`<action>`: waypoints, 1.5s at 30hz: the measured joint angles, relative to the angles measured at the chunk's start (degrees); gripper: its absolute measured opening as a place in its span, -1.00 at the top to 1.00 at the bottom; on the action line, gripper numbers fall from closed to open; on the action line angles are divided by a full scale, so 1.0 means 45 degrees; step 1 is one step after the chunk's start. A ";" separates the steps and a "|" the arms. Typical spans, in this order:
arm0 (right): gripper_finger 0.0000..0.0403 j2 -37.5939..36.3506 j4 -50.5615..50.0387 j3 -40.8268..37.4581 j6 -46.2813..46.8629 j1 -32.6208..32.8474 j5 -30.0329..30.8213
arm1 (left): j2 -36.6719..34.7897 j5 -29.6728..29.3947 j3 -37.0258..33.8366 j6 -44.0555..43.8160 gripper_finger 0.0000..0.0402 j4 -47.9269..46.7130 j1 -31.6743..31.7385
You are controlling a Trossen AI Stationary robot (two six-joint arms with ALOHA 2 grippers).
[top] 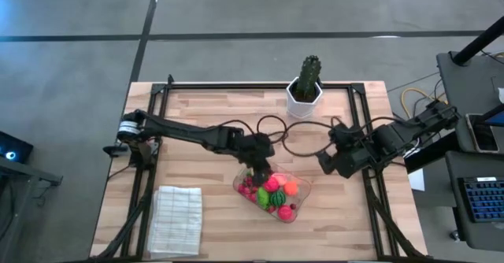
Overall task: Pick and placing Produce into tupperware
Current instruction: Put the red cherry into the transparent bin, then return to Home Position
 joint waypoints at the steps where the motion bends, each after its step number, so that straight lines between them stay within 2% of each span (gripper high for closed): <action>1: -0.83 0.0016 -0.0018 -0.0017 -0.0361 0.0019 -0.0437 | 0.0086 0.0042 0.0000 -0.0798 0.68 -0.0041 0.0011; 4: -0.83 0.0025 -0.0174 -0.0049 -0.0914 0.0195 -0.1156 | 0.0155 0.0222 0.0000 -0.2858 0.68 -0.0308 0.0035; 12: -0.83 -0.0032 -0.0718 -0.0058 -0.1185 0.0952 -0.1146 | 0.0192 0.0206 -0.0015 -0.6486 0.67 -0.1844 -0.0048; 15: -0.83 -0.0006 -0.0717 -0.0058 -0.1178 0.1100 -0.1051 | 0.0187 0.0215 -0.0073 -0.8096 0.62 -0.1921 -0.0128; 18: -0.83 0.0016 -0.0699 -0.0063 -0.1176 0.1167 -0.0902 | 0.0249 0.0215 -0.0092 -0.8568 0.51 -0.1899 -0.0219; 25: -0.83 0.0016 -0.0582 -0.0097 -0.0622 0.1163 -0.0549 | 0.0186 -0.0080 -0.0102 -0.8478 0.05 -0.1434 -0.0453; 29: -0.83 0.0021 -0.0498 -0.0110 -0.0523 0.1163 -0.0188 | -0.0105 -0.0305 0.0092 -0.5986 -0.16 -0.0014 -0.0746; 32: -0.83 0.0001 -0.0563 -0.0078 -0.0189 0.1124 -0.0119 | -0.0425 -0.0726 0.0511 -0.4859 -0.21 0.0784 -0.1054; 36: -0.83 -0.0104 -0.0487 -0.0053 -0.0062 0.1109 -0.0204 | -0.1102 0.0055 0.0830 -0.5333 -0.22 0.1213 -0.1145; 38: -0.83 -0.0149 -0.0233 0.0035 0.0270 0.1189 -0.0516 | -0.1425 0.0100 0.0853 -0.4236 -0.22 0.2246 -0.1362; 42: -0.83 -0.0335 0.2710 0.0031 -0.2130 0.2063 -0.1065 | -0.2251 0.0227 0.0786 -0.2863 -0.22 0.3108 -0.1818; 45: -0.83 -0.0795 0.5534 -0.0510 -0.3706 0.2678 -0.1028 | -0.2645 -0.0743 0.0179 -0.1944 -0.22 0.3634 -0.2153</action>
